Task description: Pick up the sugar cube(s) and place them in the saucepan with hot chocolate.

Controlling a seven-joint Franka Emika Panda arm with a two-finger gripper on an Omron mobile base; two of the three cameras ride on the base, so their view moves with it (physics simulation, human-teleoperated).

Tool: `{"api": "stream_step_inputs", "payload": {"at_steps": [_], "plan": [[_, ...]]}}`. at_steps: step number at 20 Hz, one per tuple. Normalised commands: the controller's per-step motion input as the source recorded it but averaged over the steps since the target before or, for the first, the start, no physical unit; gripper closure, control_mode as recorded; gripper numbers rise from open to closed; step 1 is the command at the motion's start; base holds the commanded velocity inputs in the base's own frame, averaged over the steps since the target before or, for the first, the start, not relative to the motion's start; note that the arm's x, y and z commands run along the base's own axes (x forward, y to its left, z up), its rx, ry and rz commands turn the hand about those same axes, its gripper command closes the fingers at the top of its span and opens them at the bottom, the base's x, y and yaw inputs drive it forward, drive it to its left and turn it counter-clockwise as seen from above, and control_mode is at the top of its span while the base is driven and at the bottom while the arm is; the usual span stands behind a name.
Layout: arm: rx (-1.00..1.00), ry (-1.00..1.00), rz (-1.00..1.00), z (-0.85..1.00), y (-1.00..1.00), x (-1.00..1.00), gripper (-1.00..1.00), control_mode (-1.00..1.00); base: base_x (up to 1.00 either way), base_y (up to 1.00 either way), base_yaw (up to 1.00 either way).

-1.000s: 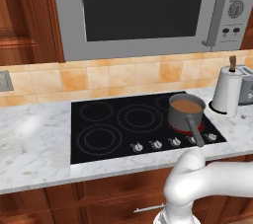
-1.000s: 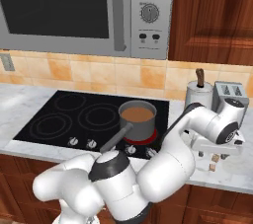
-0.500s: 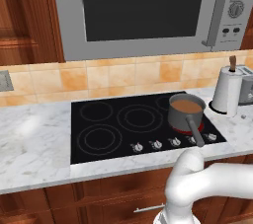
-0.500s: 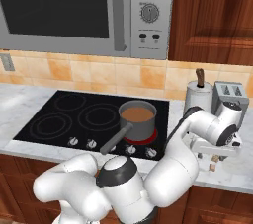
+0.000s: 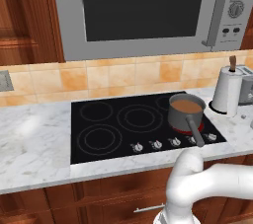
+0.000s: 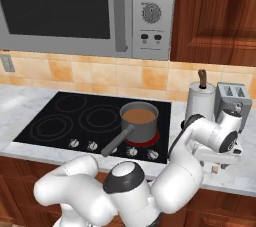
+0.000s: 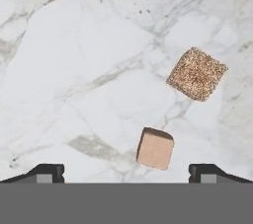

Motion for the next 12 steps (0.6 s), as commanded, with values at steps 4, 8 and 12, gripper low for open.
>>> {"api": "stream_step_inputs", "payload": {"at_steps": [4, 8, 12], "plan": [[0.0, 0.04, 0.0, -0.06, -0.11, 0.03, -1.0, -1.0, 0.0, 0.0, 0.0], [0.0, 0.0, 0.0, 0.0, -0.16, 0.08, -1.0, -1.0, 0.0, 0.0, 0.0], [0.0, 0.0, 0.0, -0.01, -0.19, 0.05, -1.0, -1.0, 0.0, 0.0, 0.0]]}}
